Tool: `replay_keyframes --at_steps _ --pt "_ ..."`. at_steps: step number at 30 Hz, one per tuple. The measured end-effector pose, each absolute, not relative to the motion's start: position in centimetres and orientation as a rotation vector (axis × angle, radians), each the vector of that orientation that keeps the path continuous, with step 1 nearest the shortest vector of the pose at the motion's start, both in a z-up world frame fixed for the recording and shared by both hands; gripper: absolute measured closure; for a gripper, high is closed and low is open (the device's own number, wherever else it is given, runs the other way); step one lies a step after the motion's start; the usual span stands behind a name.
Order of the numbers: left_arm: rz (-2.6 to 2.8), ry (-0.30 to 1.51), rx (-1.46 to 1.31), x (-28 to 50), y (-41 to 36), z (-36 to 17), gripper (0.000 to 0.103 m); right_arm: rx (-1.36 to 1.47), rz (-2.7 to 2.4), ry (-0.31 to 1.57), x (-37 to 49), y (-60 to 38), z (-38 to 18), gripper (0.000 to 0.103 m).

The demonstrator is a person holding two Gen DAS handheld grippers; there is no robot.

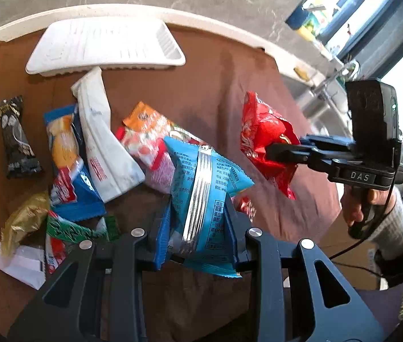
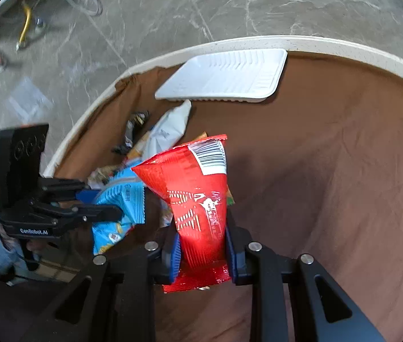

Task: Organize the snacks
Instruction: 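Grasp the light-blue wafer packet with left tool while right tool grasps the red chip bag, then carry both packets to the white tray and open both tools to release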

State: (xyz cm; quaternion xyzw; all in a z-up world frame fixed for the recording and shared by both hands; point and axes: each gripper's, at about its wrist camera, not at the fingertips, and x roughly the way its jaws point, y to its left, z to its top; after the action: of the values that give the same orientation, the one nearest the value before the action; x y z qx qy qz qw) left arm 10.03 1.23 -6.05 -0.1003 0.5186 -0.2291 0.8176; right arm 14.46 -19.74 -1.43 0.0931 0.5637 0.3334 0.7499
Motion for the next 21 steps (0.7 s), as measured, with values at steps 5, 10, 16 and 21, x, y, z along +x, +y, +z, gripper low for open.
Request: replay_keyframes --at_steps 5,10,16,21 --pt "-0.501 1.091 -0.295 12.3 2.8 -4.9 0.073 0.343 0.726 1.232 16.2 -20.1 -0.9 0.075" --pt "-0.487 1.060 -0.353 15.6 5.5 -3.2 0.073 0.457 0.722 1.231 19.3 -19.5 -1.0 0.075" --pt "-0.431 1.037 -0.425 21.8 9.3 -2.5 0.073 0.554 0.689 1.218 24.8 -18.0 -1.3 0.075" --pt "-0.384 1.033 -0.459 27.6 12.5 -2.9 0.073 0.597 0.635 1.222 29.6 -16.8 -2.2 0.075"
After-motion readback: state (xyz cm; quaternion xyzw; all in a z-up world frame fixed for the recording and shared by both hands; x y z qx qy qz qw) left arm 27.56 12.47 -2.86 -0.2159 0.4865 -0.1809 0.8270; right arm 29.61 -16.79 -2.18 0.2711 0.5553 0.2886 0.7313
